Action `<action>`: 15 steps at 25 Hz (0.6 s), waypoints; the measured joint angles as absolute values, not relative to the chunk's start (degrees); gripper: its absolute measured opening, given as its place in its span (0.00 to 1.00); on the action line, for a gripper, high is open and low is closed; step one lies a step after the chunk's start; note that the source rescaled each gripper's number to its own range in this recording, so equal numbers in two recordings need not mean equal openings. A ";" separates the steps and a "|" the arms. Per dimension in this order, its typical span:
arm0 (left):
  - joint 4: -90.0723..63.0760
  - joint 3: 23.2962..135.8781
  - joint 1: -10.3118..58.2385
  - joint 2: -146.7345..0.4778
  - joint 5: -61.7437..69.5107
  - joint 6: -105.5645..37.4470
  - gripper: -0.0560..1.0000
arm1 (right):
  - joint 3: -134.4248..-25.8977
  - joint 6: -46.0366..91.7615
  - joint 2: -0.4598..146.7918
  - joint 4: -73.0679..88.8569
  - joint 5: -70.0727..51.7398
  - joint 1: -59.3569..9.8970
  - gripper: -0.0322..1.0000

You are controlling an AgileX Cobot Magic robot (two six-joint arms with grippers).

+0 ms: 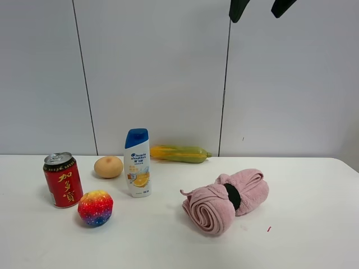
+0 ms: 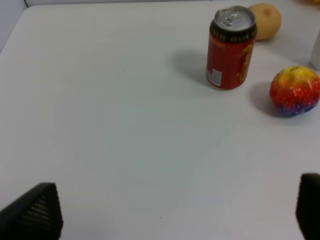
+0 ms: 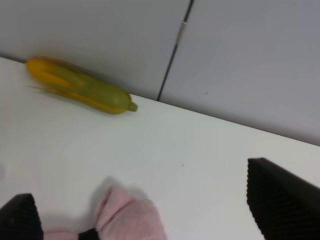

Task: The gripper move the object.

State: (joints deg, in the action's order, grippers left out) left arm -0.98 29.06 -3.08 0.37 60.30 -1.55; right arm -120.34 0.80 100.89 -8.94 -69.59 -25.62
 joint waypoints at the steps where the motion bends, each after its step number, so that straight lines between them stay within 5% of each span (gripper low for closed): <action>1: -0.98 29.06 -3.08 0.37 60.30 -1.55 1.00 | -120.34 0.80 100.78 -8.82 -69.64 -24.59 0.67; 6: -0.98 29.06 -3.08 0.37 60.30 -1.55 1.00 | -118.40 0.80 100.15 -8.62 -69.61 -19.49 0.67; 15: -0.98 29.06 -3.08 0.37 60.30 -1.55 1.00 | -97.78 0.80 91.96 -6.96 -69.71 -6.72 0.67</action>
State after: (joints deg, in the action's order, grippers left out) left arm -0.98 29.06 -3.08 0.37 60.30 -1.55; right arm -97.78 0.80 91.96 -6.96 -69.71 -6.72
